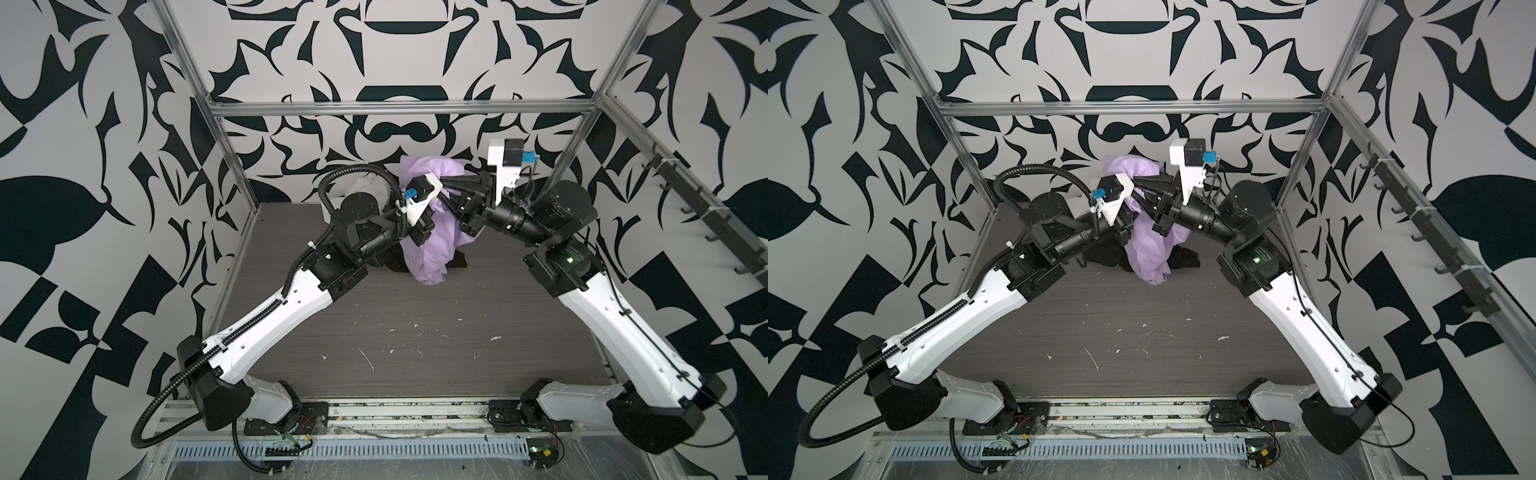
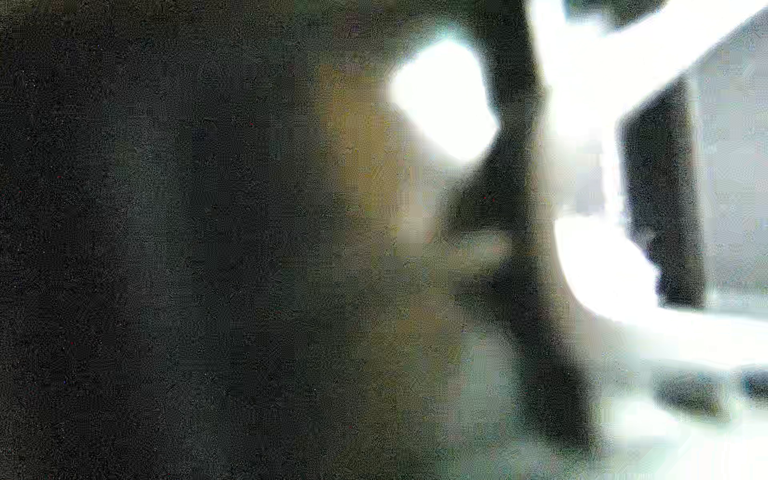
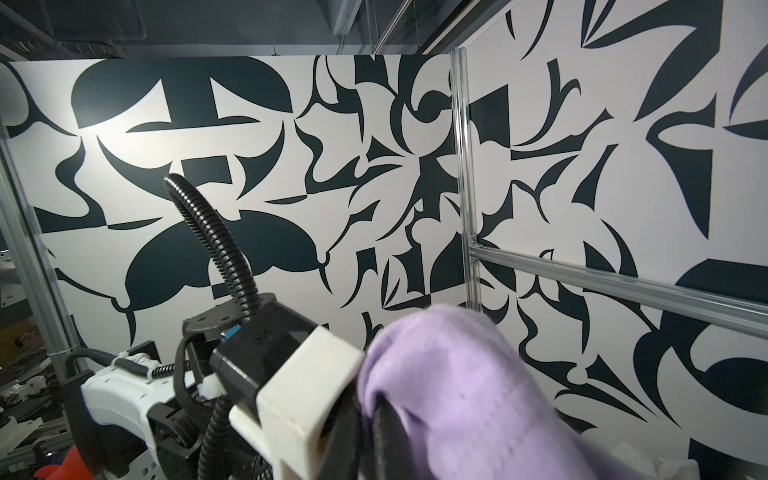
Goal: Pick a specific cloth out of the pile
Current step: 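Carry the lavender cloth with both grippers toward the robot and lower it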
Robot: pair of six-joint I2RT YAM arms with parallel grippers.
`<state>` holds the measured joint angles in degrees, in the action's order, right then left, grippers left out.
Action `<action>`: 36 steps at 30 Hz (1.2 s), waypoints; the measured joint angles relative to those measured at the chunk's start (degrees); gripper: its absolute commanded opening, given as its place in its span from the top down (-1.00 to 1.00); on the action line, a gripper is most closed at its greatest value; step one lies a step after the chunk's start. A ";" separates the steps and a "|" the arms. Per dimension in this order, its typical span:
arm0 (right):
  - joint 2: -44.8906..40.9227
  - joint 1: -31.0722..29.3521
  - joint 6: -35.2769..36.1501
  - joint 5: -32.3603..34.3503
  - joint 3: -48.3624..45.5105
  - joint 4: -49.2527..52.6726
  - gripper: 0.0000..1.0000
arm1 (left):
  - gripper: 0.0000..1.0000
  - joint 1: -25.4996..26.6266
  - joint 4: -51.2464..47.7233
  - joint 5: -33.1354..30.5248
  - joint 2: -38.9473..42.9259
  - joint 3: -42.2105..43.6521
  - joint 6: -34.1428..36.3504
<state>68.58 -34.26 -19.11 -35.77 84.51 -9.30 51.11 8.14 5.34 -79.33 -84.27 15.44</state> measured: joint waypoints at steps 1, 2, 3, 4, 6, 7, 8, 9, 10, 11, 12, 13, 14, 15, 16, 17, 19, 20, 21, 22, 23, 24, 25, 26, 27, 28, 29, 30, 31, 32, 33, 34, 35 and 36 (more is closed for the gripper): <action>-1.42 -0.85 0.33 0.85 -1.09 1.01 1.00 | 1.00 0.96 -0.31 -0.50 0.83 0.96 0.39; -2.64 -1.73 0.70 1.66 -1.90 1.88 1.00 | 1.00 2.01 -0.52 -1.22 1.70 1.86 0.81; -3.78 -2.71 1.11 2.45 -2.58 2.67 1.00 | 1.00 2.97 -0.59 -1.77 2.49 2.62 1.07; -4.85 -3.78 1.38 3.26 -3.17 3.32 1.00 | 1.00 4.09 -0.59 -2.47 3.32 3.41 1.38; -7.04 -6.34 1.53 5.03 -4.50 4.37 1.00 | 1.00 6.60 -0.46 -4.13 4.94 4.98 1.90; -8.07 -7.72 1.57 6.05 -5.18 4.85 1.00 | 1.00 7.87 -0.39 -4.87 5.64 5.64 2.12; -9.01 -9.33 1.77 7.43 -5.84 5.55 1.00 | 1.00 9.18 -0.15 -5.73 6.23 6.34 2.34; -9.88 -10.71 2.01 8.74 -6.32 6.32 1.00 | 1.00 10.43 0.24 -6.47 6.71 7.04 2.49; -10.97 -12.24 2.36 10.19 -6.80 7.30 1.00 | 1.00 12.02 0.87 -7.48 7.48 7.96 2.69; -11.96 -14.03 2.64 11.65 -7.34 8.59 1.00 | 1.00 13.49 1.27 -8.20 8.13 8.92 2.78; -12.92 -15.47 2.80 12.57 -7.72 9.62 1.00 | 1.00 14.82 1.57 -8.90 8.79 9.86 2.75; -13.90 -17.05 2.82 13.49 -8.22 10.54 1.00 | 1.00 16.31 2.03 -9.64 9.53 10.95 2.67; -14.86 -18.78 2.82 14.51 -8.85 11.50 1.00 | 1.00 17.70 2.36 -10.40 10.23 12.09 2.49; -15.63 -20.02 2.78 15.30 -9.46 12.15 1.00 | 1.00 18.86 2.86 -11.06 10.82 13.20 2.19; -16.55 -21.46 2.69 16.44 -10.29 12.96 1.00 | 1.00 20.02 3.48 -11.74 11.37 14.56 1.70; -17.40 -22.64 2.49 17.49 -11.21 13.57 1.00 | 1.00 21.07 3.98 -12.48 11.85 15.91 1.11; -19.02 -24.46 1.73 19.56 -13.18 14.67 1.00 | 1.00 22.82 5.07 -14.25 12.48 18.36 0.00; -19.67 -25.07 1.31 20.35 -14.01 15.21 1.00 | 1.00 23.69 5.75 -15.34 12.76 19.69 -0.76; -20.13 -25.49 1.03 20.94 -14.67 15.63 1.00 | 1.00 24.20 6.16 -15.98 12.98 20.63 -1.49; -20.50 -25.86 0.76 21.59 -15.34 16.00 1.00 | 1.00 24.65 6.82 -16.72 13.33 21.81 -2.36; -20.61 -26.08 0.57 22.08 -15.91 16.33 1.00 | 1.00 24.92 7.26 -17.46 13.73 22.97 -3.23; -20.50 -26.21 0.46 22.45 -16.39 16.37 1.00 | 1.00 25.05 7.56 -18.16 14.19 24.06 -4.02; -20.20 -26.27 0.35 22.82 -16.96 16.33 1.00 | 1.00 25.05 7.96 -19.19 14.91 25.57 -4.96; -19.76 -26.27 0.22 23.10 -17.44 16.31 1.00 | 1.00 25.03 8.24 -20.33 15.58 27.04 -5.79; -19.21 -26.27 0.17 23.28 -17.84 16.15 1.00 | 1.00 25.03 8.41 -21.44 16.17 28.24 -6.54; -18.38 -26.27 0.15 23.45 -18.32 15.74 1.00 | 1.00 25.00 8.81 -22.93 16.98 29.79 -7.37; -17.57 -26.25 0.15 23.61 -18.64 15.39 1.00 | 1.00 24.98 8.96 -24.39 17.77 31.23 -8.17; -16.39 -26.23 0.15 23.67 -18.97 14.75 1.00 | 1.00 24.96 9.29 -26.29 18.75 32.96 -9.18; -15.17 -26.18 0.15 23.63 -19.26 14.08 1.00 | 1.00 24.90 9.51 -28.17 19.58 34.49 -10.10; -14.16 -26.18 0.13 23.63 -19.41 13.46 1.00 | 1.00 24.76 9.57 -29.77 20.37 35.80 -10.84; -12.79 -26.14 0.15 23.58 -19.52 12.79 1.00 | 1.00 24.63 9.64 -31.58 21.24 37.16 -11.63; -11.58 -26.12 0.15 23.61 -19.58 12.20 1.00 | 1.00 24.52 9.73 -33.46 22.05 38.51 -12.44; -10.47 -26.05 0.15 23.61 -19.71 11.63 1.00 | 1.00 24.44 9.88 -35.17 22.75 39.67 -13.00; -9.38 -26.03 0.15 23.54 -19.96 11.56 1.00 | 1.00 24.39 10.16 -36.39 23.45 40.87 -13.14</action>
<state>59.20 -60.29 -18.96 -12.23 64.55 2.26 75.50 18.31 -31.05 -55.88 -43.40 2.31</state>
